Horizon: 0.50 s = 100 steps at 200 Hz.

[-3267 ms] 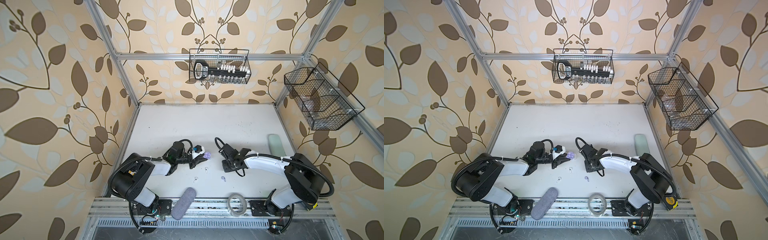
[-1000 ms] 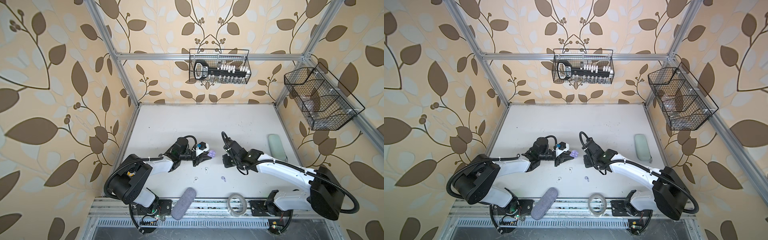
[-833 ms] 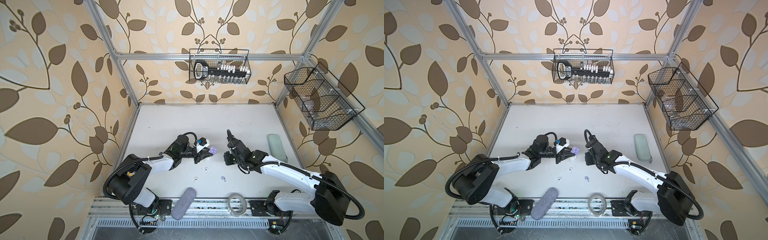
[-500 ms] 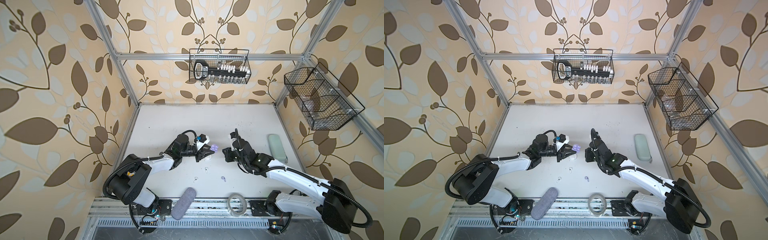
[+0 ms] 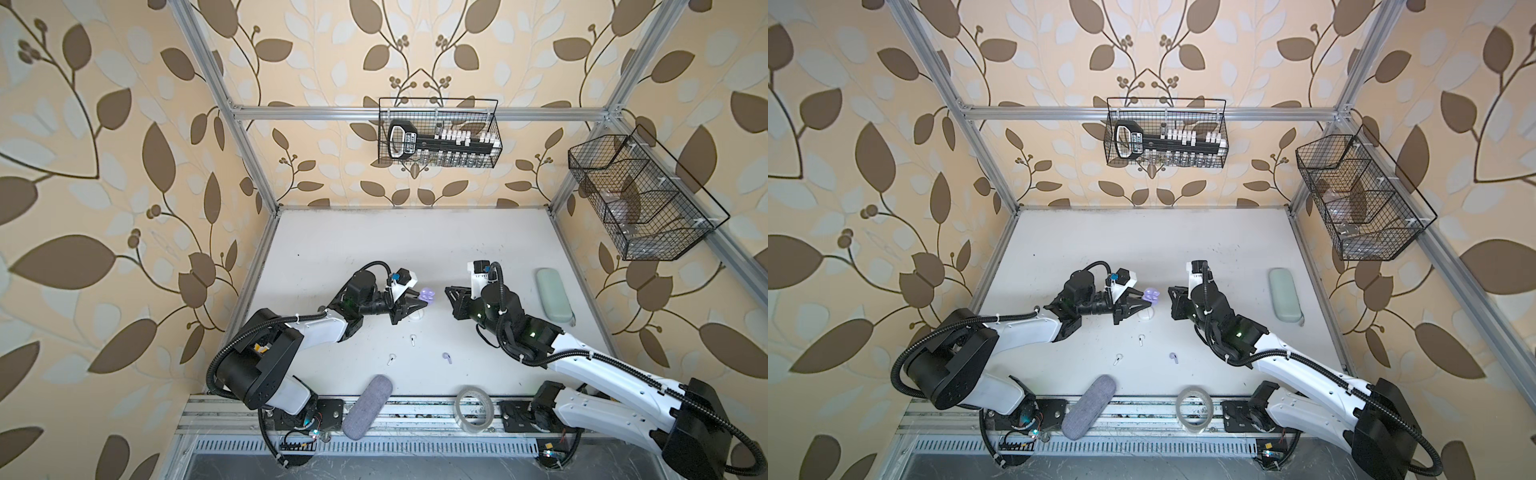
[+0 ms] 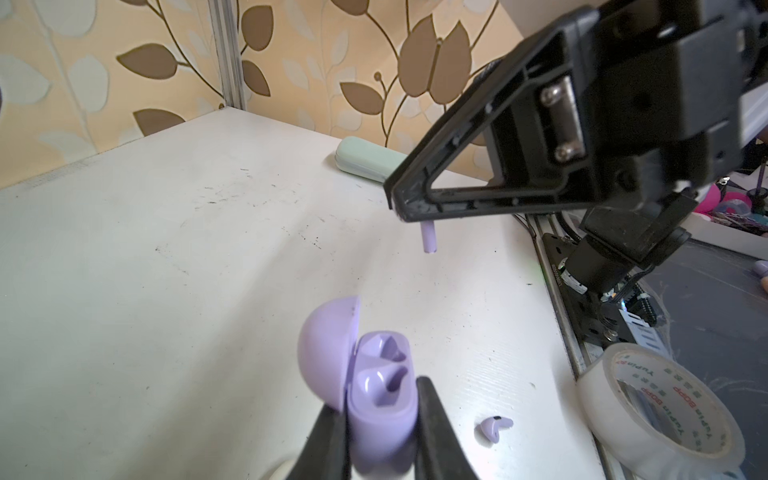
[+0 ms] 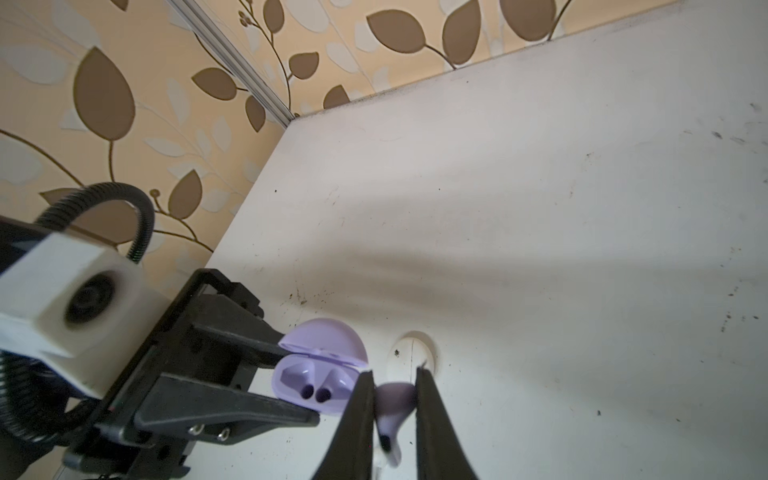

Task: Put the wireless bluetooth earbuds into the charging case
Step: 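Lift the earbud with the right gripper and carry it toward the open case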

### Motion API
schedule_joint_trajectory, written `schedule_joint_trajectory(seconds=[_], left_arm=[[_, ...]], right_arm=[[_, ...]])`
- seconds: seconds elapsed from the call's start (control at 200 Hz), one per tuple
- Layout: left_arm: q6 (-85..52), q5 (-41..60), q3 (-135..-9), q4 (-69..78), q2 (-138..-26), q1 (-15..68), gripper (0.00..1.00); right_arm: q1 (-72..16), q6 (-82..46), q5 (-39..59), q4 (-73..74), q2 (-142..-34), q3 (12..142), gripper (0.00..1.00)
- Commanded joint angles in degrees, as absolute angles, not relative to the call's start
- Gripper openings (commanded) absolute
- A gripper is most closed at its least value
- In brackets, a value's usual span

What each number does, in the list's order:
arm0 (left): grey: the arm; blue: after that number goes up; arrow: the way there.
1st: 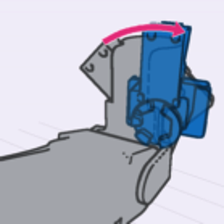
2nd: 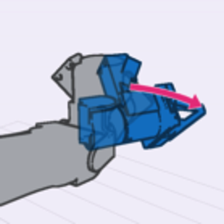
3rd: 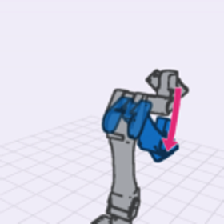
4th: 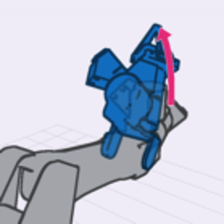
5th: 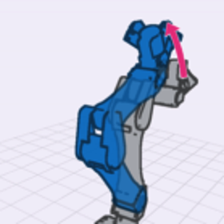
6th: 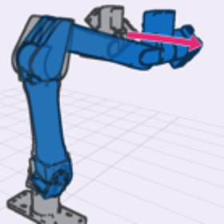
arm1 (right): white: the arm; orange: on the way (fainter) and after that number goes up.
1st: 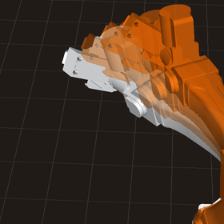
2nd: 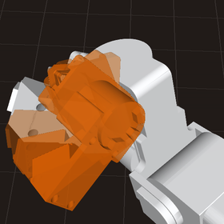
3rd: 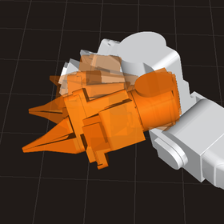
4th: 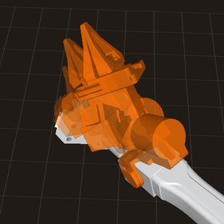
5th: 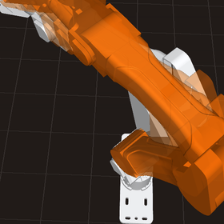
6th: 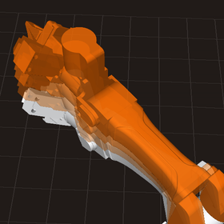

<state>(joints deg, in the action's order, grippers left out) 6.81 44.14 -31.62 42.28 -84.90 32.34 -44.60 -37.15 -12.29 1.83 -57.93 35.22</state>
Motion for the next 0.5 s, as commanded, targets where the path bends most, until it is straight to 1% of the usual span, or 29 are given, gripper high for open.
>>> schedule_joint_trajectory(seconds=[0.0, 0.3, 0.33, 0.495], left_arm=[[6.6, 43.8, -31.4, 45.9, -82.8, 32.8, 0.0], [7.7, 43.4, -30.8, 45.7, -82.9, 32.8, 0.0], [7.8, 43.4, -30.7, 45.7, -81.1, 32.8, 0.0], [8.3, 43.4, -30.4, 45.7, -80.9, 32.8, 0.0]], right_arm=[[-46.1, -38.0, -13.9, 5.5, -58.6, 34.5, 0.16], [-47.9, -38.0, -14.6, 7.9, -60.2, 34.6, 0.16], [-48.0, -38.0, -14.8, 8.2, -60.2, 34.5, 0.16], [-48.4, -38.4, -15.5, 9.9, -60.0, 33.6, 0.16]])
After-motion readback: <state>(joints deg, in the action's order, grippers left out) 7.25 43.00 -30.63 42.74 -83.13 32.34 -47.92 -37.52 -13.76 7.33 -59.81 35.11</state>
